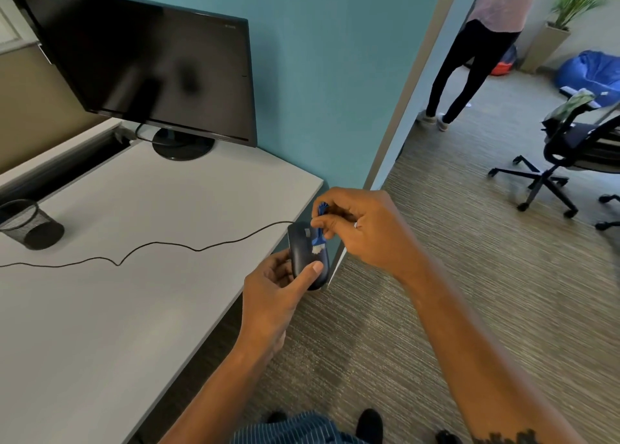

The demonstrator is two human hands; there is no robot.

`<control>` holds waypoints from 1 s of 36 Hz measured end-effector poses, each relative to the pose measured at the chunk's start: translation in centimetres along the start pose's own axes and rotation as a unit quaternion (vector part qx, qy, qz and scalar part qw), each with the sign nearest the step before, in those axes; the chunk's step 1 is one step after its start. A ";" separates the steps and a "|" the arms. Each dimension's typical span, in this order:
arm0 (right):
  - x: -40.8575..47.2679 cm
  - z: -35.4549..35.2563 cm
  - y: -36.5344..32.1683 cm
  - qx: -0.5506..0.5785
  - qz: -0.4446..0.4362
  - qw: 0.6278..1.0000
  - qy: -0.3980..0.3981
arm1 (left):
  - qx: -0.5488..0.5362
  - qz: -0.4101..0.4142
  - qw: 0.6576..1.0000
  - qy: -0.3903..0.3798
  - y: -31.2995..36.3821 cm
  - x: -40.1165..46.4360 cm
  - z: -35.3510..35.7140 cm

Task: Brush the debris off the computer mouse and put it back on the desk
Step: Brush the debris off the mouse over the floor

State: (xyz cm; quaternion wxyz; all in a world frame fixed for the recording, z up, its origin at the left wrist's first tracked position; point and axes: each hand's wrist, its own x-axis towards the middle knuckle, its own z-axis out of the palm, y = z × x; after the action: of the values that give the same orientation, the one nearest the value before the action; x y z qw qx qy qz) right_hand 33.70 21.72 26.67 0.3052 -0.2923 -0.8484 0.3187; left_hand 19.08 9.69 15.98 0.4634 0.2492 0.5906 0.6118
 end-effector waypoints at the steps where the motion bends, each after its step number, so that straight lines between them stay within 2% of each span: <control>1: -0.1 0.1 -0.2 0.010 -0.004 1.000 -0.001 | -0.002 0.003 1.000 -0.001 0.1 0.0 0.0; 5: -0.4 0.1 -0.4 0.025 -0.009 0.999 -0.035 | 0.008 0.010 1.000 -0.003 0.2 -0.2 -0.2; 10: -0.1 -0.3 -0.3 -0.003 0.004 1.000 -0.012 | -0.013 0.010 1.000 -0.013 0.1 -0.8 -0.2; 15: -0.5 -0.3 -0.6 0.023 -0.013 0.999 -0.044 | -0.005 0.015 1.000 -0.006 0.2 -0.6 -0.5; 21: -0.1 -0.6 -0.4 0.006 -0.008 1.000 0.003 | -0.006 0.019 1.000 -0.010 0.2 -1.1 -0.6; 28: -0.6 -0.8 -0.8 0.025 0.002 0.996 -0.085 | 0.011 0.008 1.000 -0.015 0.2 -1.2 -0.7; 33: -0.1 -0.4 -0.7 0.011 0.023 1.000 0.008 | -0.014 0.018 1.000 -0.017 0.5 -1.6 -0.4; 36: -0.3 -0.2 -0.8 0.027 0.025 0.999 -0.006 | -0.010 0.023 1.000 -0.014 0.6 -1.6 -0.5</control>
State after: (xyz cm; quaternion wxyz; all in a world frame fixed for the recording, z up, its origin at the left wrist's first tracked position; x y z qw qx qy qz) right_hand 33.85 21.07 27.28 0.3001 -0.3034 -0.8337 0.3504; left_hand 19.21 8.20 16.83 0.4600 0.2662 0.5721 0.6247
